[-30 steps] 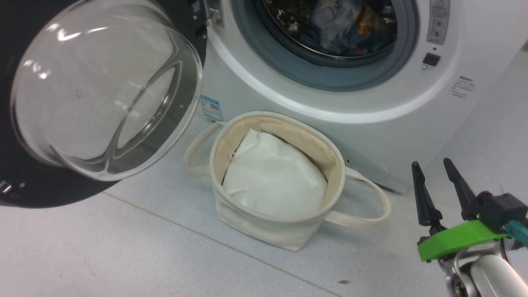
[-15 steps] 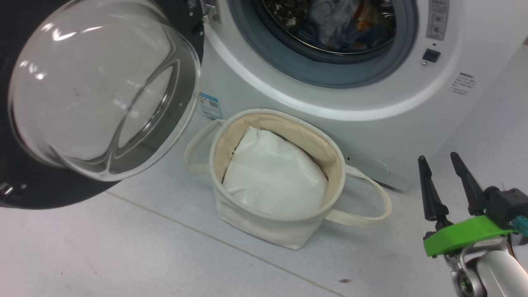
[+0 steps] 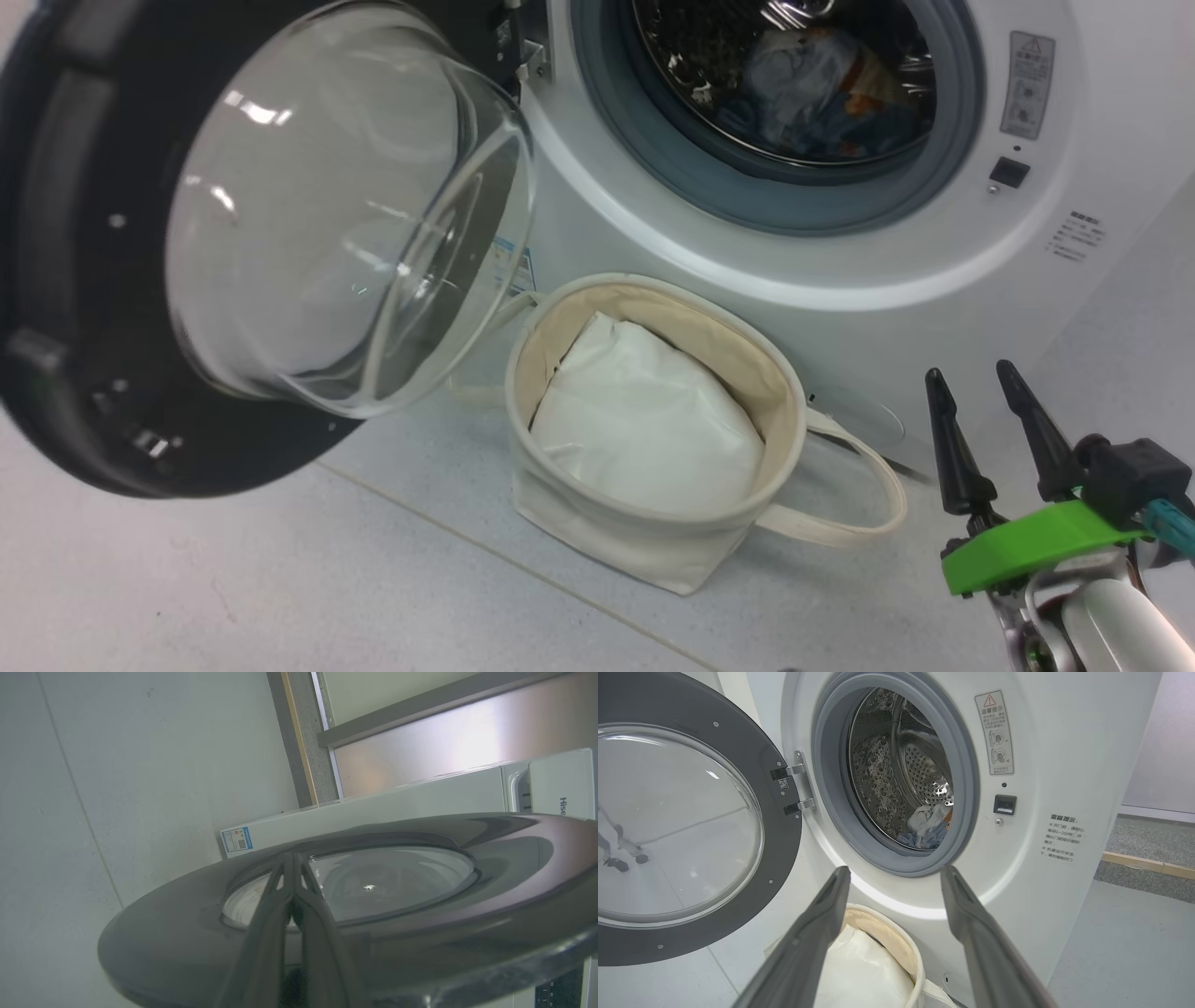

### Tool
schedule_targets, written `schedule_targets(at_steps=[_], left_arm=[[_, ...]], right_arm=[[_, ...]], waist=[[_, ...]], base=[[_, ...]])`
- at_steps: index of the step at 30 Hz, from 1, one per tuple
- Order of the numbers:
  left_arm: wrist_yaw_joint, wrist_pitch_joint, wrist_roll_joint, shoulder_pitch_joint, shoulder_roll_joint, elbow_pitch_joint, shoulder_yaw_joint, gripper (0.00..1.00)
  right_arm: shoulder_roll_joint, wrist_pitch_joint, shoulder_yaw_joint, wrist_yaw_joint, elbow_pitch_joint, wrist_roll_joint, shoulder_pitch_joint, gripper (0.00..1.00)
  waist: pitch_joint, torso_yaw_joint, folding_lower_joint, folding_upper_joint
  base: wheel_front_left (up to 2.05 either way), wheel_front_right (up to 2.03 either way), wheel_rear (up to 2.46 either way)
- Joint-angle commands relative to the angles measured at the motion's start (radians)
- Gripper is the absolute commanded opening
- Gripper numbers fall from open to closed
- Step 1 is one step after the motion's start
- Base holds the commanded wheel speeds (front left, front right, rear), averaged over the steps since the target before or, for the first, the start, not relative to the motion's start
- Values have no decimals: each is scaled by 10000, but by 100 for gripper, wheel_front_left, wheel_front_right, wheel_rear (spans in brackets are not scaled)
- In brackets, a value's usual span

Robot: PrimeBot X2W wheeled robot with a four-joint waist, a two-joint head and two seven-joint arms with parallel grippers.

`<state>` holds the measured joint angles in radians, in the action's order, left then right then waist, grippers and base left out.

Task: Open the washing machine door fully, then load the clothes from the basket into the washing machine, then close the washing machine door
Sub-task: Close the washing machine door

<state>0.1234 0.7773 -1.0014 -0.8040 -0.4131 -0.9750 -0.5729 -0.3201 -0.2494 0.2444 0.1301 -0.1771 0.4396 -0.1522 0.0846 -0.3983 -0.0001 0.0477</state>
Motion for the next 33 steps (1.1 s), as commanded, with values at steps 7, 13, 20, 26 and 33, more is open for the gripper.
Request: schedule_targets(at_steps=[7, 13, 20, 26, 33], left_arm=[[69, 2294, -307, 731, 154, 1669, 688, 0], [-217, 3480, -640, 1370, 928, 3458, 1004, 0], [-902, 4621, -689, 2449, 1806, 5969, 1610, 0], [-1435, 5106, -619, 3319, 2385, 7893, 1987, 0], [-1819, 5545, -616, 3848, 2805, 9032, 2389, 0]], right_arm=[[120, -124, 59, 6, 374, 91, 111, 100], [262, -124, -76, 6, 290, 108, 323, 100], [488, -124, -42, 6, 329, 123, 323, 100], [673, -124, -200, 6, 265, 137, 540, 100], [829, -124, -241, 6, 341, 98, 548, 100]], waist=[[-277, -295, 1, -1], [-408, -584, 1, -1], [-658, -532, 1, -1], [-944, -236, 1, -1], [-1018, 423, 1, -1]], base=[[0, 0, 0], [0, 0, 0], [0, 0, 0], [0, 0, 0], [0, 0, 0]])
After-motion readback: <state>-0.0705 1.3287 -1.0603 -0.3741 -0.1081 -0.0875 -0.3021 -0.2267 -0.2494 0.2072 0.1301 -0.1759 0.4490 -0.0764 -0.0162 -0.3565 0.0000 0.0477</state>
